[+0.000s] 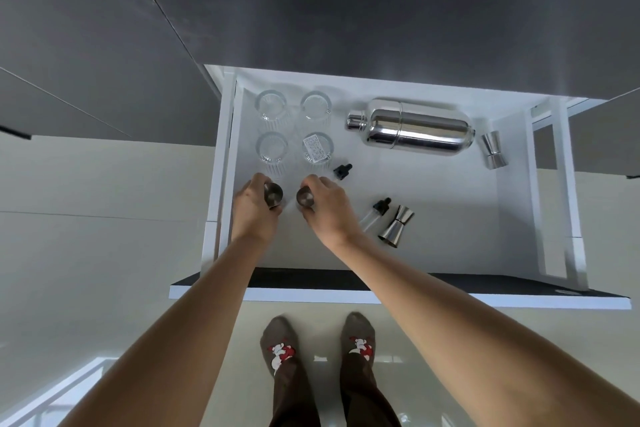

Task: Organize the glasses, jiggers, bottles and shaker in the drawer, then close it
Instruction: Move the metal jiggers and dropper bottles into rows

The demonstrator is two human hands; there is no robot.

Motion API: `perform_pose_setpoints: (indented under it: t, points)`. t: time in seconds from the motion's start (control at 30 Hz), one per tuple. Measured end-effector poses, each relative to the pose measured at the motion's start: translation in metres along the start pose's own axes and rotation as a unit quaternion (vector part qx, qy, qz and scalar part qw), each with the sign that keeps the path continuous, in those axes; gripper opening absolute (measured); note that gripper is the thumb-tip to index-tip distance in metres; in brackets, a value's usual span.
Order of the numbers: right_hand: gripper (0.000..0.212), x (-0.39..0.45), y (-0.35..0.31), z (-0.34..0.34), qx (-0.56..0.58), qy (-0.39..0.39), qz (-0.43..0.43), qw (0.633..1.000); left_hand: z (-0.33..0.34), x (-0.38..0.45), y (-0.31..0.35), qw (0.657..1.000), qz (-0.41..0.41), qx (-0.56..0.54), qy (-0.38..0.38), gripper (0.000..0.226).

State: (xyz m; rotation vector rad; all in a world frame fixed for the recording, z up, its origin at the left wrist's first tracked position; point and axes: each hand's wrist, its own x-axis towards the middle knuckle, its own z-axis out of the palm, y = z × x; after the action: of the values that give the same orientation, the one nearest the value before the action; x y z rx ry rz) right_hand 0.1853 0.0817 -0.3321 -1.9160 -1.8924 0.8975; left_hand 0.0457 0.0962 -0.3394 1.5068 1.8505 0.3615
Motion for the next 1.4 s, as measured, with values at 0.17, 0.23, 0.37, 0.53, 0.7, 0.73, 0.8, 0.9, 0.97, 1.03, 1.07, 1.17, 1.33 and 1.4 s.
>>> perform_pose_setpoints:
  t: [0.17, 0.23, 0.37, 0.53, 0.7, 0.73, 0.8, 0.9, 0.97, 1.03, 1.07, 1.17, 1.33, 1.4]
  points:
    - [0.031, 0.001, 0.004, 0.0, -0.001, -0.02, -0.005, 1.0, -0.001, 0.0, 0.002, 0.999, 0.023, 0.021, -0.016, 0.035]
    - [0.042, -0.002, 0.007, -0.006, 0.005, -0.035, 0.001, 0.999, -0.005, -0.004, 0.006, 0.999, 0.018, 0.024, -0.028, 0.045]
    - [0.044, -0.02, 0.024, -0.03, 0.033, -0.022, 0.016, 0.999, -0.021, -0.023, 0.028, 0.999, 0.011, 0.044, -0.014, 0.062]
    - [0.021, -0.042, 0.082, -0.082, 0.056, 0.099, 0.068, 0.991, -0.02, -0.066, 0.077, 0.983, 0.165, 0.039, 0.069, 0.057]
    - [0.015, -0.04, 0.154, -0.144, 0.01, 0.19, 0.167, 0.967, 0.05, -0.077, 0.12, 0.953, 0.289, 0.062, -0.064, 0.047]
    - [0.018, -0.036, 0.167, -0.155, -0.002, 0.19, 0.179, 0.965, 0.066, -0.075, 0.125, 0.951, 0.286, 0.068, -0.093, 0.046]
    - [0.026, -0.028, 0.188, -0.172, -0.026, 0.173, 0.206, 0.963, 0.094, -0.07, 0.134, 0.954, 0.25, 0.078, -0.144, 0.046]
    - [0.041, -0.015, 0.21, -0.183, -0.081, 0.113, 0.243, 0.96, 0.124, -0.064, 0.143, 0.96, 0.196, 0.108, -0.166, 0.044]
    - [0.047, -0.01, 0.223, -0.183, -0.106, 0.065, 0.251, 0.96, 0.136, -0.061, 0.145, 0.964, 0.171, 0.13, -0.154, 0.039]
    - [0.048, -0.009, 0.235, -0.178, -0.126, 0.029, 0.25, 0.96, 0.144, -0.058, 0.145, 0.967, 0.145, 0.141, -0.153, 0.038]
    - [0.048, -0.01, 0.239, -0.175, -0.138, 0.015, 0.246, 0.959, 0.146, -0.057, 0.143, 0.967, 0.139, 0.148, -0.156, 0.039]
    - [0.044, -0.018, 0.244, -0.168, -0.14, 0.007, 0.235, 0.962, 0.149, -0.055, 0.136, 0.964, 0.127, 0.157, -0.173, 0.04]
    - [0.017, -0.038, 0.234, -0.162, -0.106, 0.041, 0.236, 0.965, 0.135, -0.053, 0.127, 0.957, 0.135, 0.148, -0.211, 0.044]
    - [0.027, -0.047, 0.222, -0.165, -0.13, 0.05, 0.22, 0.965, 0.12, -0.054, 0.123, 0.955, 0.154, 0.134, -0.215, 0.045]
